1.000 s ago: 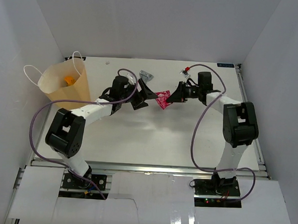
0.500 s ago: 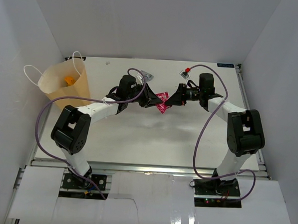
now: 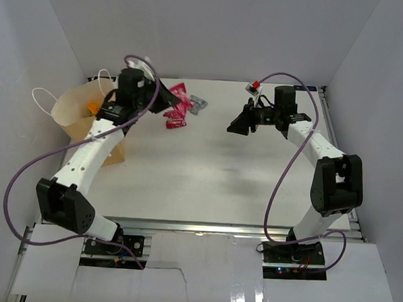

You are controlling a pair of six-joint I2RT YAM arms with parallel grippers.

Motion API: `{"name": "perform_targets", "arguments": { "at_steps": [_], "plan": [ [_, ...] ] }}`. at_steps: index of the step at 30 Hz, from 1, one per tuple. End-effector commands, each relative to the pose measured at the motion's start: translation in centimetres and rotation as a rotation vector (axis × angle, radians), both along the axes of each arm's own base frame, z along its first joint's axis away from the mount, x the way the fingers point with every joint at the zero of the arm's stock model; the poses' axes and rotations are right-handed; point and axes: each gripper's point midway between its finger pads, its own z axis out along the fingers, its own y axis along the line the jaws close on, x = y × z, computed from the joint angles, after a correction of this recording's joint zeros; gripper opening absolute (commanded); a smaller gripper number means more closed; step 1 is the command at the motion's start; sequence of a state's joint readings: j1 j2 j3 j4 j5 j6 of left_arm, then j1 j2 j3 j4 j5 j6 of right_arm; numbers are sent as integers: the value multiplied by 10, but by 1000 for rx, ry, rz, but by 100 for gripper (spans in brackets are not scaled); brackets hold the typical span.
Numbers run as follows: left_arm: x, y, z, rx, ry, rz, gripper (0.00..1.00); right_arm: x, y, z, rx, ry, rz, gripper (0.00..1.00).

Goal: Place the snacks into the paper bag

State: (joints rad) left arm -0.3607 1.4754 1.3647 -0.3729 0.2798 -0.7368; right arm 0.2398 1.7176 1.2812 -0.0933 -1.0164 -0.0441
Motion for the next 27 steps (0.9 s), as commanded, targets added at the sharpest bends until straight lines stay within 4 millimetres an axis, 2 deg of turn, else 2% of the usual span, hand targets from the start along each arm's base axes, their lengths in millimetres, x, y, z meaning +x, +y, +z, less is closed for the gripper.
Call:
{"name": "perform_targets", "arguments": {
  "at_steps": [1,3,4,5,6,8,9,10,12,14,15,17,18,21,22,23,25,26,27],
  "plan": [
    [-1,103,94,174,-219,268,6,12,-14,16,-97,-195,-39,54],
    [-5,141,117,226,-251,362,2,12,-14,16,-98,-192,-40,54],
    [-3,175,145,236,-296,465,0,12,-14,13,-94,-180,-38,54],
    [-2,197,146,264,-275,531,0,13,-13,13,-91,-177,-39,54],
    [-2,232,156,275,-278,628,0,13,-12,11,-87,-167,-40,54],
    [-2,257,173,268,-304,704,0,14,-11,11,-80,-151,-43,54],
    [-3,278,176,266,-299,765,0,15,-11,10,-79,-149,-42,54],
    [-3,289,175,267,-291,796,0,15,-11,10,-80,-150,-44,54],
    [-3,322,159,285,-229,892,0,16,-12,10,-83,-151,-48,54],
    [-1,337,139,265,-166,927,1,17,-12,10,-87,-155,-51,54],
    [0,347,120,261,-117,943,2,18,-12,9,-90,-151,-55,54],
    [2,350,105,253,-83,949,4,21,-13,10,-100,-154,-68,54],
    [5,353,91,262,-51,948,12,24,-14,10,-109,-157,-77,54],
    [6,358,73,279,-8,957,26,29,-13,9,-121,-159,-77,55],
    [7,358,70,281,-4,952,31,29,-12,7,-128,-151,-74,55],
    [8,358,69,282,-3,948,41,33,-11,13,-127,-165,-75,55],
    [11,356,70,273,-11,934,52,34,-5,7,-141,-147,-56,55],
    [11,355,71,269,-17,925,59,38,-1,13,-139,-162,-51,55],
    [13,351,75,256,-30,906,63,38,8,6,-154,-153,-36,55]
  ]
}}
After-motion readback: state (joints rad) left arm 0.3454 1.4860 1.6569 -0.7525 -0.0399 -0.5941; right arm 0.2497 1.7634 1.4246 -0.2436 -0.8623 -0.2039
